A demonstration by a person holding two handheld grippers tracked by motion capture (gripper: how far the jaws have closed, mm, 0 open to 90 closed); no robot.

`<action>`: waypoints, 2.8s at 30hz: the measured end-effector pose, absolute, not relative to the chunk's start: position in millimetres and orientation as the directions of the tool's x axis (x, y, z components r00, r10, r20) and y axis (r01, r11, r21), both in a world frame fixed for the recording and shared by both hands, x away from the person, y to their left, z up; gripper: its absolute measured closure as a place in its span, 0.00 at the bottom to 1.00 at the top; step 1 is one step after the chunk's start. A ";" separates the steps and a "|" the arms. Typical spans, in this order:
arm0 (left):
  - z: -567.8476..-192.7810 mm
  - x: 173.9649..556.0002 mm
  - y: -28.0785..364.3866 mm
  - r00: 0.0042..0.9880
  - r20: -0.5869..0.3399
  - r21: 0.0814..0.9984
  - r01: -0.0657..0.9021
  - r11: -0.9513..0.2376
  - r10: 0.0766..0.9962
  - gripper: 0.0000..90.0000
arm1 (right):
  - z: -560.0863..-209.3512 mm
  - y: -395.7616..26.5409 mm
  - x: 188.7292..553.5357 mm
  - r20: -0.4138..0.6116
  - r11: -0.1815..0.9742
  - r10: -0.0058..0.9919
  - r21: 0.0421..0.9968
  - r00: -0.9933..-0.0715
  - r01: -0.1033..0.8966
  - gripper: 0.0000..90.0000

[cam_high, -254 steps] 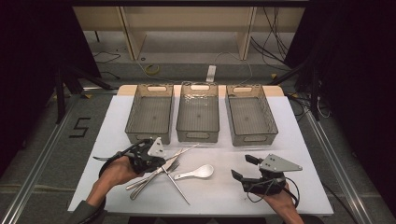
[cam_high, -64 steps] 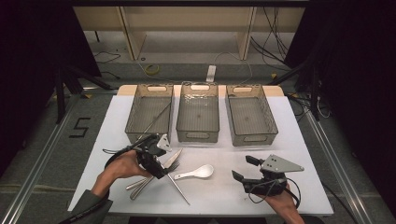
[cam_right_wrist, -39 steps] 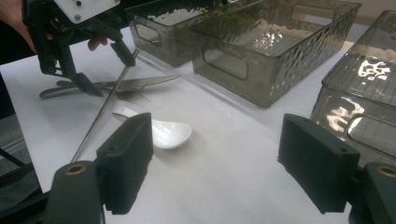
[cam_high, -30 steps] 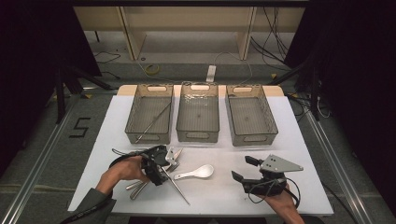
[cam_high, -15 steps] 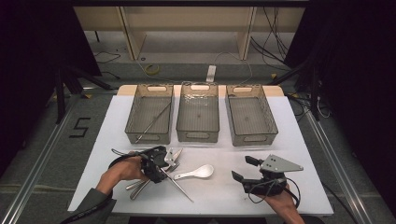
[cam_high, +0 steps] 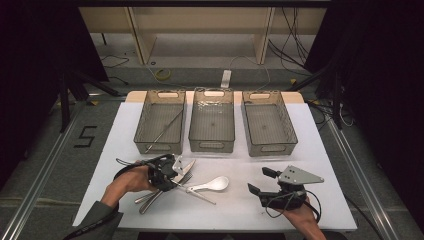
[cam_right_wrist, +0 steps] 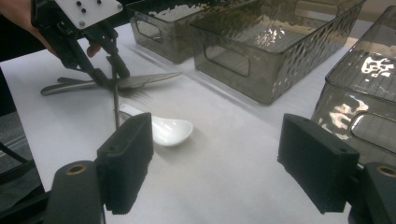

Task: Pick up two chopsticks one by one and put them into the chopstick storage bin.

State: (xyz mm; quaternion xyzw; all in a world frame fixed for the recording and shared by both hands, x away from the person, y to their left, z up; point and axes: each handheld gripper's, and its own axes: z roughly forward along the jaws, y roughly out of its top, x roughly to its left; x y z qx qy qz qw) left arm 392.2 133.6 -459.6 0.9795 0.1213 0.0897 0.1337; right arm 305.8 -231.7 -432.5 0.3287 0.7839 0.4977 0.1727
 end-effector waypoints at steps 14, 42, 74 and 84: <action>-456.8 391.0 130.8 0.950 0.149 0.261 0.231 -0.937 0.275 0.69 | -432.7 -231.2 305.9 0.055 0.291 0.688 0.893 -0.724 0.344 0.30; -447.3 386.8 127.8 0.951 0.130 0.248 0.241 -0.938 0.279 0.88 | -432.7 -230.7 305.7 0.048 0.302 0.687 0.889 -0.725 0.344 0.30; -419.3 380.2 131.9 0.950 0.191 0.378 0.161 -0.912 0.247 0.94 | -432.5 -230.8 305.6 0.047 0.300 0.689 0.890 -0.723 0.343 0.30; -402.9 386.9 141.2 0.906 0.184 0.487 0.254 -0.836 0.382 0.94 | -432.5 -231.0 305.5 0.047 0.299 0.688 0.891 -0.724 0.343 0.30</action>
